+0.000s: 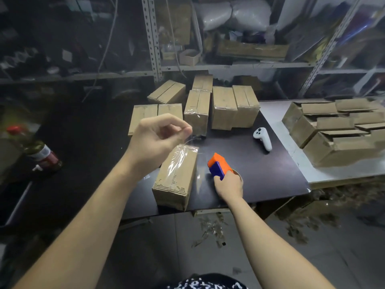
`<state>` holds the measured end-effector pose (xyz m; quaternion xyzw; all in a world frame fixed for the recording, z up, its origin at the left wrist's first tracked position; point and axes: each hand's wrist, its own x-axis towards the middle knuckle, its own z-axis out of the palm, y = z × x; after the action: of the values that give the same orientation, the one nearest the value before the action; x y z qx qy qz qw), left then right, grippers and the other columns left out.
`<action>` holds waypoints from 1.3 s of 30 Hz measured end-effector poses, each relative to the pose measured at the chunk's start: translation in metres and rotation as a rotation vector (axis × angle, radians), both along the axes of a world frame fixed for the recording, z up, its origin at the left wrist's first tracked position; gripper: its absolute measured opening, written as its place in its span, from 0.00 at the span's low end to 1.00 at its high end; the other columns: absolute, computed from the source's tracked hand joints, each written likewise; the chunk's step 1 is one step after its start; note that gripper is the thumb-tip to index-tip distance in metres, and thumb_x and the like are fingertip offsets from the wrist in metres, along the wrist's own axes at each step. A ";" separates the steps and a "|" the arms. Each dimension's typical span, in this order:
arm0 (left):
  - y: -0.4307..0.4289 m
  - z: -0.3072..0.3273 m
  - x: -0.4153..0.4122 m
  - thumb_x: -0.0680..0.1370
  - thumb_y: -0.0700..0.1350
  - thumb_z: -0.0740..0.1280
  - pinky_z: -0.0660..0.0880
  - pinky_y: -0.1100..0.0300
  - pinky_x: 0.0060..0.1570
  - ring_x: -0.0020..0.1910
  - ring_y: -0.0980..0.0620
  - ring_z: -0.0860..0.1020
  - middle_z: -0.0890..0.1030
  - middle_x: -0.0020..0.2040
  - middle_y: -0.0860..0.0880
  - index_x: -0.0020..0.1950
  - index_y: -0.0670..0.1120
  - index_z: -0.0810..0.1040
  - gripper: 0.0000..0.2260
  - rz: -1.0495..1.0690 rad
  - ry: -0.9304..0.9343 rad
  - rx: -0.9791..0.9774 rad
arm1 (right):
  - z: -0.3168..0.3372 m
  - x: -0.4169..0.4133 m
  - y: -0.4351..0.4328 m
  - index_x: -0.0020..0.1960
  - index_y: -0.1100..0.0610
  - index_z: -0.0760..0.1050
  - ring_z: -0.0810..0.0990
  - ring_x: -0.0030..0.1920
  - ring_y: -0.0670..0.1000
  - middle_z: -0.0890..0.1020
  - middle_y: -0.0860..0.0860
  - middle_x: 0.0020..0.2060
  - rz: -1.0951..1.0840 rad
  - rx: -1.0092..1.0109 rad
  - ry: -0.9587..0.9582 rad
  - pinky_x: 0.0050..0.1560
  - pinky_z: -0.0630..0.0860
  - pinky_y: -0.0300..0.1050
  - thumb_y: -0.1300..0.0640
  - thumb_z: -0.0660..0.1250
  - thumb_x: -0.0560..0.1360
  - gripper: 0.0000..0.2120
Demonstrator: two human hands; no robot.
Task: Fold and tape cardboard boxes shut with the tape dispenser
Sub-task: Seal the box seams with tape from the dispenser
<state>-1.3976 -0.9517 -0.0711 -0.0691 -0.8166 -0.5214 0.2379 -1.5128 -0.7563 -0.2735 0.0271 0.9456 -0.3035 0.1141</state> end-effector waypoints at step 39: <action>-0.067 -0.021 0.048 0.75 0.40 0.76 0.80 0.59 0.40 0.39 0.52 0.81 0.86 0.39 0.46 0.45 0.46 0.87 0.01 0.204 -0.358 0.293 | 0.116 0.096 -0.066 0.48 0.62 0.84 0.82 0.43 0.46 0.85 0.53 0.40 0.312 -0.984 -0.104 0.47 0.77 0.37 0.58 0.75 0.77 0.06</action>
<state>-1.3494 -1.0182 -0.0926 0.1424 -0.7640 -0.6115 0.1485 -1.4168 -0.8222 -0.1573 -0.1562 0.6768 -0.6899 0.2040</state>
